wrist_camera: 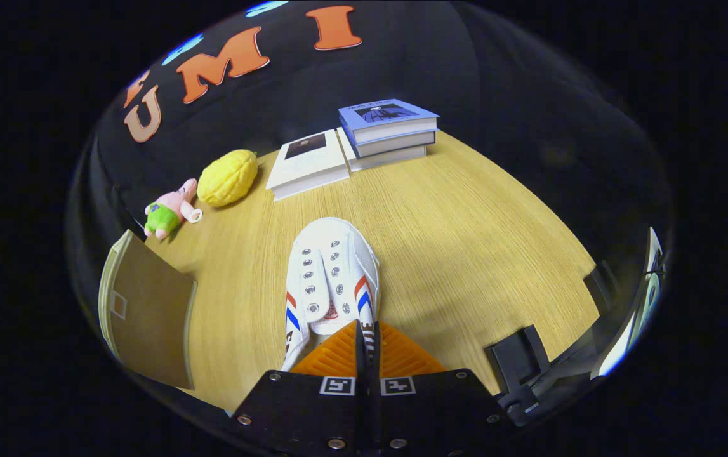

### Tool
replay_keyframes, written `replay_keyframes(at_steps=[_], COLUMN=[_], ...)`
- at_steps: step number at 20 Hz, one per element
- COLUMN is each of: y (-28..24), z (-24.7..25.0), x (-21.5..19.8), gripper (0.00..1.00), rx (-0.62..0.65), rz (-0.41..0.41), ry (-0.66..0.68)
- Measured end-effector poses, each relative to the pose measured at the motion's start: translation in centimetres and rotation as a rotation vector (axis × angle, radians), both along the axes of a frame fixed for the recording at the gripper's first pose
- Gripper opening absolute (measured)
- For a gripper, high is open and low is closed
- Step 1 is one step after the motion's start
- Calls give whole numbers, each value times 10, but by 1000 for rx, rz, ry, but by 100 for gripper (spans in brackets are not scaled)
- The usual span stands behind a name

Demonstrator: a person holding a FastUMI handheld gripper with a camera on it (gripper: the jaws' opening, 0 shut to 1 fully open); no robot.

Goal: Open the storage box then place both shoes into the box .Put the left shoe in first, then the right shoe, with the right side of both shoes facing outward in a uniform manner.

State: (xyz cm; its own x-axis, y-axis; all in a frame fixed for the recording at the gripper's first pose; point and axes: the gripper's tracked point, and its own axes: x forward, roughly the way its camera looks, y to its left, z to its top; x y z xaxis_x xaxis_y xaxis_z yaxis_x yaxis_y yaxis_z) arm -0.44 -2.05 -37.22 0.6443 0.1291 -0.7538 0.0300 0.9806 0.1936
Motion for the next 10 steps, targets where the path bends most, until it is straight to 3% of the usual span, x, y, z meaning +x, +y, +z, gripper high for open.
replay_keyframes(at_steps=[6,10], y=[43,92], z=[74,122], x=[-11,-20], gripper=[0,0], rx=[38,69], rz=[-77,-75], ry=[-91,-153])
